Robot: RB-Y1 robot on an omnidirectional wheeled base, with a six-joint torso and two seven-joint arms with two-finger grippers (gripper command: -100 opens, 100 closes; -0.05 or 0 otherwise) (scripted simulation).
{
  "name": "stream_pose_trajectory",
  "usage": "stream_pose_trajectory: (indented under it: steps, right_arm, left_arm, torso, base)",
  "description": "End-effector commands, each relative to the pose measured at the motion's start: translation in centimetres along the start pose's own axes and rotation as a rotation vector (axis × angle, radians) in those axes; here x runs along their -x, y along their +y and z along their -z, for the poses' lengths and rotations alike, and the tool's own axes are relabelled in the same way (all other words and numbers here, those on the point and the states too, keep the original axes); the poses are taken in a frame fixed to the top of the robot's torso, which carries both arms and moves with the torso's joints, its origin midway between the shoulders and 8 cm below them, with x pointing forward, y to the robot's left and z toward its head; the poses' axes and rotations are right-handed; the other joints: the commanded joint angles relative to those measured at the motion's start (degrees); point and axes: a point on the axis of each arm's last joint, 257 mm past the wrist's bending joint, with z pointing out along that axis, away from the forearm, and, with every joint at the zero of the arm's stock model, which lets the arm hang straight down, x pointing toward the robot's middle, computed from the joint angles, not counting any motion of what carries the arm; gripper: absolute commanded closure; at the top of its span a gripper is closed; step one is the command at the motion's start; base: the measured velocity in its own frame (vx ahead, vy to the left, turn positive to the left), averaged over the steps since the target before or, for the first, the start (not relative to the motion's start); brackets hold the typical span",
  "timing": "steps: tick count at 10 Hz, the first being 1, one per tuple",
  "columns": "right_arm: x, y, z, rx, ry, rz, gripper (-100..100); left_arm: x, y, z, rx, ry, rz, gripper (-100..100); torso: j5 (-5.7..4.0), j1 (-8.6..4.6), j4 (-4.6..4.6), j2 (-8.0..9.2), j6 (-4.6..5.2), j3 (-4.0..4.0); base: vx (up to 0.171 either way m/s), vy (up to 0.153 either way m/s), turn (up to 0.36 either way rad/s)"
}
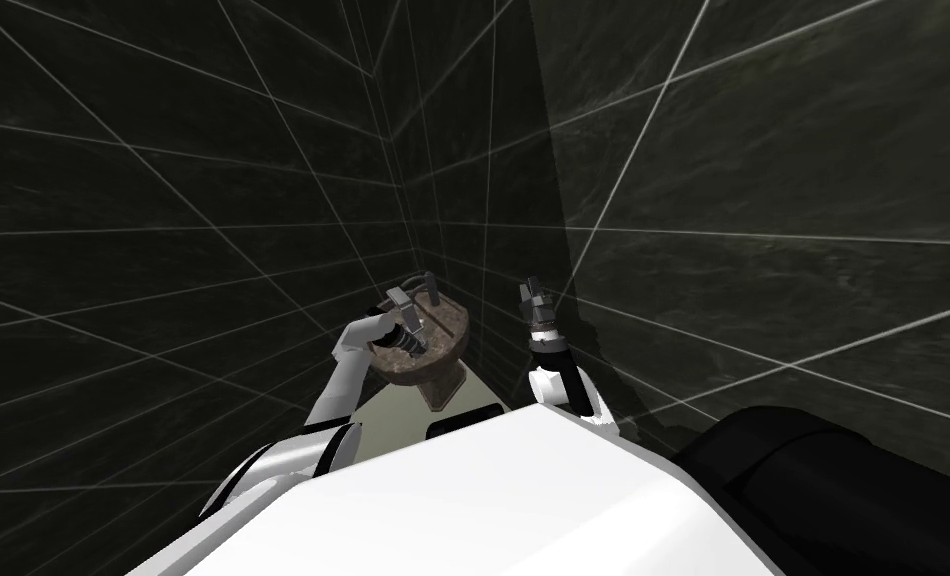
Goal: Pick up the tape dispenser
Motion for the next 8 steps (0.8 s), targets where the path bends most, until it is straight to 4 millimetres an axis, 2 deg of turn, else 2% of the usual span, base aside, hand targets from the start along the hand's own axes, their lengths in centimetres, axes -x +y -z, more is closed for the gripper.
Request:
stream_pose_trajectory:
  steps: [1, 2, 3, 5, 6, 8]
  right_arm:
    - [0.0, 0.0, 0.0, 0.000, 0.000, 0.000, 0]
    - [0.0, 0.0, 0.0, 0.000, 0.000, 0.000, 0]
    - [0.0, 0.0, 0.0, 0.000, 0.000, 0.000, 0]
    - [0.0, 0.0, 0.0, 0.000, 0.000, 0.000, 0]
    - [0.0, 0.0, 0.0, 0.000, 0.000, 0.000, 0]
    - [0.0, 0.0, 0.0, 0.000, 0.000, 0.000, 0]
  left_arm:
    - [0.0, 0.0, 0.0, 0.000, 0.000, 0.000, -100]
    - [0.2, 0.1, 0.0, 0.003, -0.004, 0.002, 0]
    - [0.8, -1.0, -0.1, -0.016, -0.006, 0.048, -100]
    - [2.1, -3.2, -0.1, -0.053, -0.011, 0.139, -100]
    - [2.1, -3.2, -0.1, -0.053, -0.011, 0.139, -100]
    - [3.6, -5.3, -0.1, -0.089, -0.014, 0.229, -100]
  torso:
    - [0.00, 0.00, 0.00, 0.00, 0.00, 0.00]
    - [-0.01, -0.03, 0.02, 0.07, 0.01, 0.04]
    - [-0.01, -0.05, 0.03, 0.13, 0.01, 0.08]
    - [0.05, 0.30, 0.11, 0.53, 0.03, 0.30]
    - [0.08, 0.40, 0.16, 0.69, 0.06, 0.40]
    - [0.06, 0.28, 0.11, 0.43, 0.06, 0.26]
  base:
    - [0.016, 0.004, 0.007]
    - [0.000, 0.000, 0.000]
    - [-0.042, 0.044, -0.398]
    - [-0.134, 0.124, -0.380]
    - [-0.090, 0.096, -0.283]
    - [-0.064, 0.093, -0.427]
